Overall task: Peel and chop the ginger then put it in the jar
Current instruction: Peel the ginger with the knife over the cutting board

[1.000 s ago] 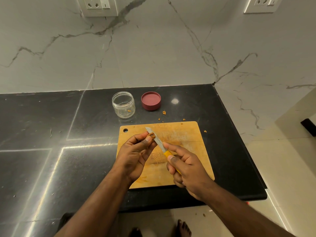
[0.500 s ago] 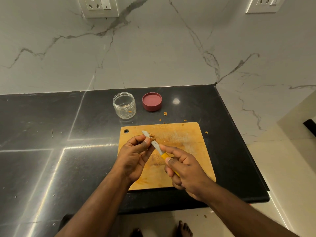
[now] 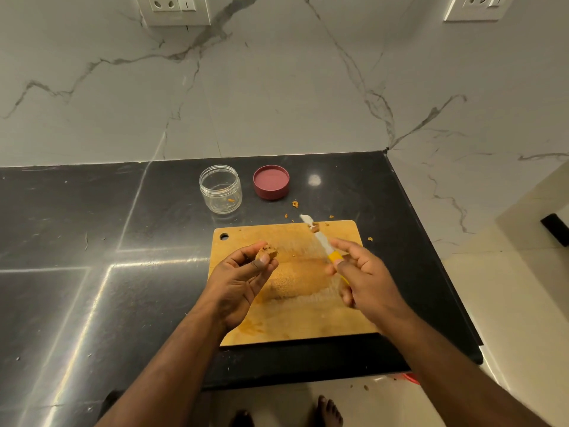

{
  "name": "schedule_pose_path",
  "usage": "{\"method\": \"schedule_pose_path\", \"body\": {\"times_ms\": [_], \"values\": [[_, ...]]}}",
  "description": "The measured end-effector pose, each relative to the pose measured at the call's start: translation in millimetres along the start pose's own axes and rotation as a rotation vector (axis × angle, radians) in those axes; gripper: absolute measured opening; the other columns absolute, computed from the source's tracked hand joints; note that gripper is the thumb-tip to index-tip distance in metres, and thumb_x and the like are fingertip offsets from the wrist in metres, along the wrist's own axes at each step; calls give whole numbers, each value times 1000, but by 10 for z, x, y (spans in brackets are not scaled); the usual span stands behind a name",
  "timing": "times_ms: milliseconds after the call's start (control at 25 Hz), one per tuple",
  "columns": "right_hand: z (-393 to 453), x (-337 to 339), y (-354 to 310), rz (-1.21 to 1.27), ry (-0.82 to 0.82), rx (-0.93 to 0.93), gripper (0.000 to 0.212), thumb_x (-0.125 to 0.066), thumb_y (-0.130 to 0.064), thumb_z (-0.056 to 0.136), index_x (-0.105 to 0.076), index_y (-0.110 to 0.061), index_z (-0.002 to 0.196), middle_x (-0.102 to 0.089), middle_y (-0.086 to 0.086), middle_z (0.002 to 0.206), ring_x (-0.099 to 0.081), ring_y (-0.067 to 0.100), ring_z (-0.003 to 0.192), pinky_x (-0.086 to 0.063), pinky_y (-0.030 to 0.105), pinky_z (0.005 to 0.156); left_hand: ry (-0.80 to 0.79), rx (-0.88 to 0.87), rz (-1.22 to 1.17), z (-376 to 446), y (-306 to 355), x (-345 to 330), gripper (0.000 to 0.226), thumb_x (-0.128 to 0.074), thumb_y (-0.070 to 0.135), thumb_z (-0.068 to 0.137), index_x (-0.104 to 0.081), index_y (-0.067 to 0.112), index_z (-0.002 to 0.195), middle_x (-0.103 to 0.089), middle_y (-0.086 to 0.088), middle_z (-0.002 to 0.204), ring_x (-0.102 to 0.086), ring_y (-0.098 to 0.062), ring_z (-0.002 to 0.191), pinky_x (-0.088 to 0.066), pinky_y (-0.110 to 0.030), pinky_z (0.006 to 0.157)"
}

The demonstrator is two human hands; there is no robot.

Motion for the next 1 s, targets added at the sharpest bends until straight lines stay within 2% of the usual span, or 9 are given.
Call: {"method": "schedule_pose_path", "body": {"times_ms": [80,120,200,320,600,760,800,880,1000], "values": [[90,150,-17,-545,114,231,43,-46,-18,102,-46,-31,143,-59,-12,109,-56,2,81,-52,26,73,4,4,12,11,-10,4,46,-71,-2,75,-65,0,121,-71,-18,116,-70,-31,106,-61,-30,80],[129,166,9,-726,101,283,46,-44,-20,103,-40,-32,147,-53,-13,116,-56,3,87,-51,24,78,4,5,22,15,-24,1,47,-71,-2,74,-65,0,121,-70,-19,116,-70,-31,106,-61,-30,80],[188,144,92,-909,46,246,49,-41,-22,103,-34,-35,150,-46,-10,117,-55,8,84,-53,30,78,7,15,35,18,-50,1,46,-72,-2,74,-63,0,120,-71,-19,114,-70,-31,105,-61,-31,80],[233,138,87,-829,77,233,50,-43,-18,101,-38,-37,147,-43,-10,113,-55,11,85,-53,36,80,-4,36,54,14,-78,23,42,-69,0,78,-63,1,120,-70,-19,112,-71,-28,99,-61,-29,78],[138,155,87,-638,30,201,51,-47,-15,100,-43,-36,145,-46,-16,128,-47,0,109,-39,19,92,-1,50,165,-7,-58,101,27,-61,4,94,-65,6,121,-69,-17,111,-68,-25,93,-60,-28,72],[37,6,128,-521,-16,211,47,-51,-18,99,-47,-35,142,-49,-16,139,-46,0,123,-38,21,102,42,51,238,36,-55,107,27,-65,5,92,-60,5,119,-68,-20,115,-72,-32,101,-60,-36,84],[1,-44,156,-489,-26,214,46,-51,-19,100,-46,-36,143,-49,-17,141,-45,-1,126,-38,23,105,54,32,311,60,-40,104,26,-66,3,91,-61,5,117,-67,-20,115,-72,-32,101,-60,-39,86],[-90,-150,219,-466,-78,196,49,-49,-21,101,-42,-39,145,-43,-21,143,-40,-5,128,-33,15,104,80,-37,560,116,15,82,24,-71,3,88,-67,10,111,-63,-15,117,-70,-29,101,-60,-41,86],[-215,-291,317,-497,-150,163,51,-46,-21,102,-35,-41,148,-36,-25,140,-33,-10,126,-25,2,94,118,-148,945,162,78,33,21,-73,13,89,-70,20,109,-61,-1,113,-69,-17,94,-62,-31,77]]}}
Point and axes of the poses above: each hand's wrist, its own z-axis towards the middle knuckle, its own x-axis out of the back of the hand, y = z × x, the point moved 4 cm from there along z, towards the middle knuckle
